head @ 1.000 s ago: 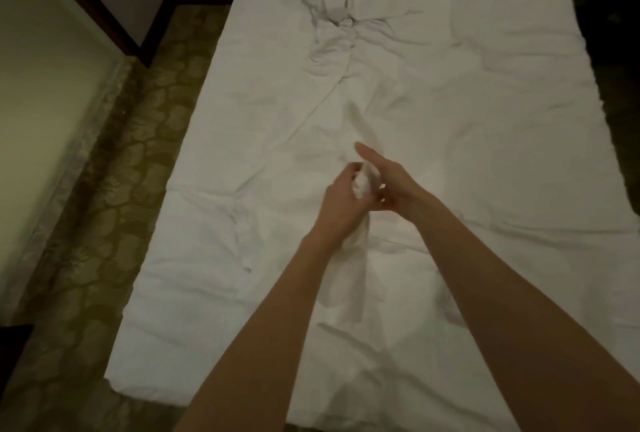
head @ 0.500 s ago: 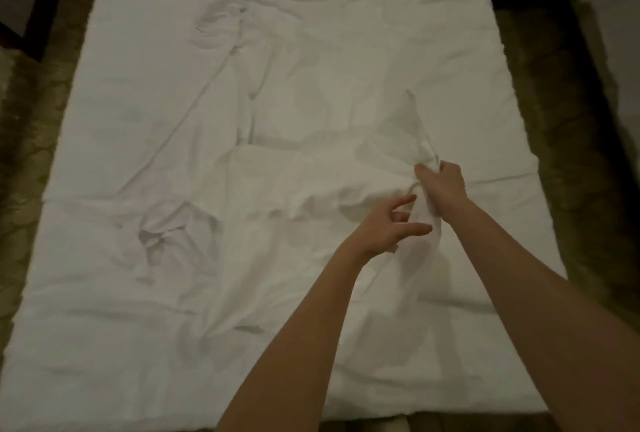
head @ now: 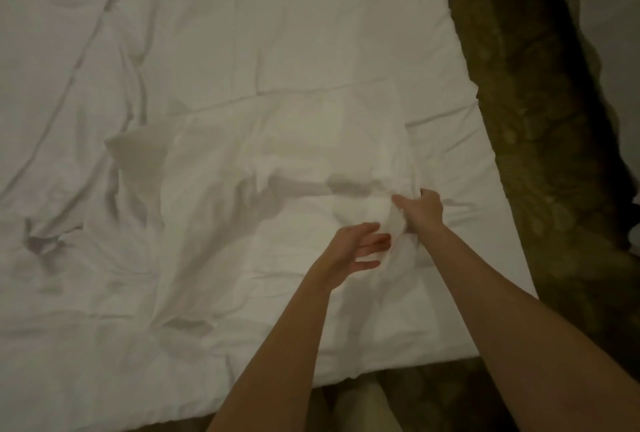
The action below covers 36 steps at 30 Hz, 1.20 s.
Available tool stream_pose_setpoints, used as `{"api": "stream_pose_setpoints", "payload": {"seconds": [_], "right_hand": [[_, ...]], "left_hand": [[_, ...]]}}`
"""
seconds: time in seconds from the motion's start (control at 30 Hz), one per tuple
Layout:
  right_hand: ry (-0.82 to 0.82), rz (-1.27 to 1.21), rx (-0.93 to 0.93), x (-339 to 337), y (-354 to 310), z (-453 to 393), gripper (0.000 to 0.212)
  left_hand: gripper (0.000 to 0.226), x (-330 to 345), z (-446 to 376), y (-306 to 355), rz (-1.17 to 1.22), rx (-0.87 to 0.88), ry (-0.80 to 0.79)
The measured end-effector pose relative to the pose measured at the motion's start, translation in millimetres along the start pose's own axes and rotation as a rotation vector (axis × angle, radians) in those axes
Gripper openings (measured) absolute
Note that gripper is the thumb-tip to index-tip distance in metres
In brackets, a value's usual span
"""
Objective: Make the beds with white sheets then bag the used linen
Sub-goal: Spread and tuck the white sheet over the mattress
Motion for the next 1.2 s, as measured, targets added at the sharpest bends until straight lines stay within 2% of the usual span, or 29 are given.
{"api": "stream_pose_setpoints", "payload": {"seconds": [0.1,0.2,0.27,0.33,0.4,0.43,0.5,0.6,0.67,0.73,0.77,0.83,0.87,0.9,0.97,1.0,1.07,1.1,1.17,1.2], "right_hand": [[0.068,-0.143,-0.069,-21.1,-20.7,-5.8,0.021],[0.107,-0.203,-0.064,-43.1,-22.2,-16.6,0.016],[0.071,-0.15,0.04,-46.8,2.5,-15.5,0.022],[-0.006,-0.059,0.142,-41.6,33.2,-3.7,0.04],[-0.07,-0.073,0.193,-36.0,54.3,6.5,0.054],[-0.091,-0.11,0.215,-36.1,58.1,12.1,0.054],[-0.085,-0.244,0.255,-42.9,62.7,15.9,0.048],[0.011,-0.542,0.24,-58.6,69.6,17.5,0.044],[-0.07,-0.866,0.248,-47.6,77.0,29.4,0.04],[-0.167,-1.044,0.281,-22.6,89.7,53.3,0.039],[-0.182,-1.05,0.288,-7.6,97.5,66.2,0.044],[-0.215,-1.028,0.361,27.6,112.6,86.2,0.079],[-0.249,-1.036,0.398,47.8,114.5,95.5,0.087],[-0.258,-1.041,0.411,65.1,112.0,102.3,0.077],[-0.129,-1.036,0.407,83.8,105.3,107.2,0.046],[-0.035,-1.065,0.373,86.1,105.8,104.6,0.045],[0.104,-1.191,0.264,81.5,107.5,96.2,0.061],[0.154,-1.241,0.21,77.6,110.5,92.8,0.068],[0.265,-1.277,0.178,69.0,115.1,94.0,0.067],[0.269,-1.285,0.178,70.5,117.8,96.0,0.068]], "left_hand": [[0.042,-12.0,3.3,-8.0,0.116,-0.014,0.009],[0.051,-20.4,4.8,-21.6,0.153,-0.03,0.037],[0.054,-24.8,5.8,-36.1,0.163,-0.058,0.061],[0.054,-27.7,6.4,-49.4,0.173,-0.076,0.068],[0.053,-30.1,8.2,-60.4,0.184,-0.085,0.075],[0.052,-31.6,9.3,-66.1,0.189,-0.089,0.076],[0.052,-36.4,12.9,-78.5,0.208,-0.103,0.086],[0.048,-50.8,21.1,-92.0,0.234,-0.084,0.159],[0.039,-67.5,30.2,-97.5,0.29,-0.045,0.244],[0.031,-89.4,41.5,-106.1,0.373,-0.018,0.336],[0.03,-101.0,48.3,-109.7,0.406,-0.012,0.372],[0.031,-124.3,59.8,-120.1,0.46,-0.008,0.422],[0.029,-135.3,65.8,-125.0,0.494,0.0,0.443],[0.023,-146.0,72.5,-128.8,0.531,0.015,0.46],[0.012,-163.7,85.6,-133.6,0.607,0.07,0.492],[0.011,-171.4,92.1,-135.0,0.645,0.1,0.508],[0.011,-186.2,103.8,-139.3,0.719,0.133,0.553],[0.019,-193.1,109.3,-142.1,0.758,0.141,0.579],[0.044,-204.4,118.3,-146.1,0.818,0.162,0.608],[0.049,-208.7,122.3,-146.7,0.835,0.179,0.609]]}}
Point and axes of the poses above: each hand's wrist, its own z-axis away from the middle knuckle, its own x-axis out of the palm, y = z × x, the point moved 6 cm from there along -z, towards the middle knuckle, and after that the axes turned 10 degrees about -z, right-handed, at the moved point
